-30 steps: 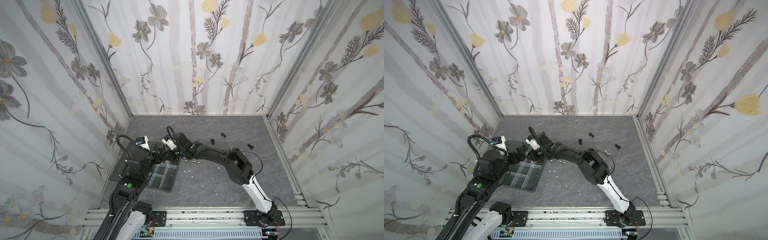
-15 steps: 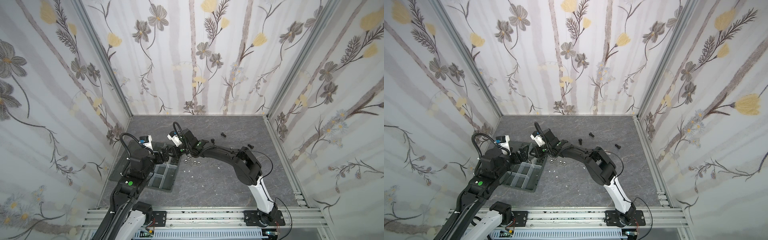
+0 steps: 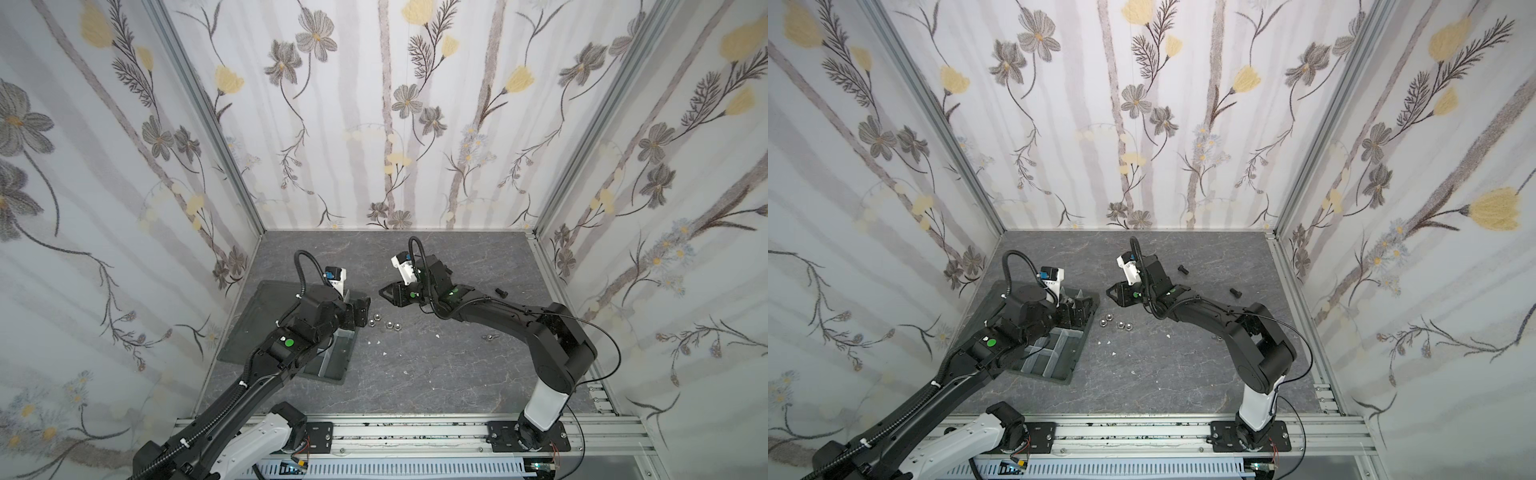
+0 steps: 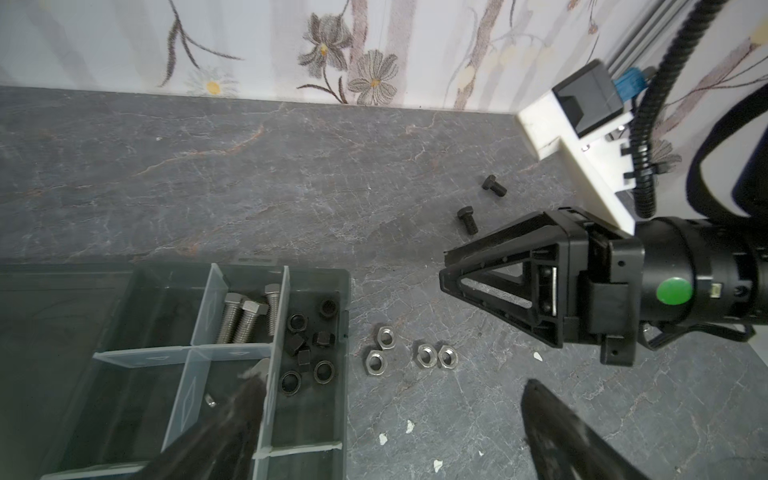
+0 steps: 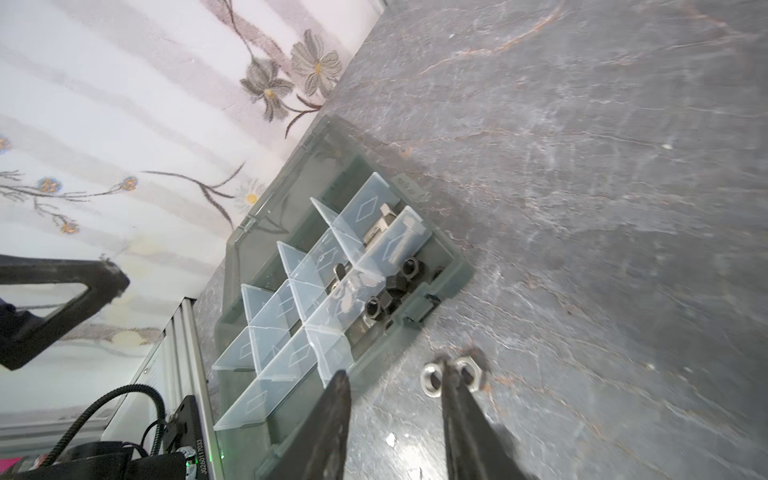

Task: Sort the screws and nuts into containers
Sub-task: 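Open the right gripper into the box and withdraw it, then reach the left gripper across to another silver wing nut while the right arm moves aside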

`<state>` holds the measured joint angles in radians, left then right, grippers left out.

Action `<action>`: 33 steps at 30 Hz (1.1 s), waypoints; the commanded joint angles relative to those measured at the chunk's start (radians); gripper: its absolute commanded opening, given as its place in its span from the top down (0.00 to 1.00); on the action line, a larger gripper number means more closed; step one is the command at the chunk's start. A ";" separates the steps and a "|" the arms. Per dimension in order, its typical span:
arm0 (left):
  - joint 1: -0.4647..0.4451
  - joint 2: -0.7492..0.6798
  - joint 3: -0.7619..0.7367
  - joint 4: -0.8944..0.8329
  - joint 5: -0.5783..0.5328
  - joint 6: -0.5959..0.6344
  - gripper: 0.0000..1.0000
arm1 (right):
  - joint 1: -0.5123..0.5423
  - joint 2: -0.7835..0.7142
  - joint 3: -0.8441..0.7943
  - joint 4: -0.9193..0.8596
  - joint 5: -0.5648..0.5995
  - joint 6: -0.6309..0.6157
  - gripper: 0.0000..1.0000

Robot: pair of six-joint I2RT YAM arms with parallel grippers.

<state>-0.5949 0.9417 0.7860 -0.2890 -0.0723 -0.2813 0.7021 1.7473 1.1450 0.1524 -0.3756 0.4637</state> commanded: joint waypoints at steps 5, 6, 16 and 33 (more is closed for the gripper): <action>-0.128 0.137 0.064 0.067 -0.079 -0.017 0.06 | -0.081 -0.172 -0.170 0.031 0.119 0.040 0.61; -0.145 0.158 0.072 0.074 -0.082 -0.016 0.06 | -0.100 -0.198 -0.198 0.034 0.119 0.051 0.60; -0.277 0.399 0.144 0.173 -0.053 0.015 0.08 | -0.298 -0.375 -0.414 0.068 0.114 0.134 0.53; -0.450 0.911 0.393 0.375 0.138 0.155 0.11 | -0.702 -0.624 -0.669 0.182 -0.019 0.315 0.52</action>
<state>-1.0344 1.8088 1.1477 0.0116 0.0166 -0.1566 0.0315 1.1492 0.4908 0.2817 -0.3649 0.7368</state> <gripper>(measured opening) 0.898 0.480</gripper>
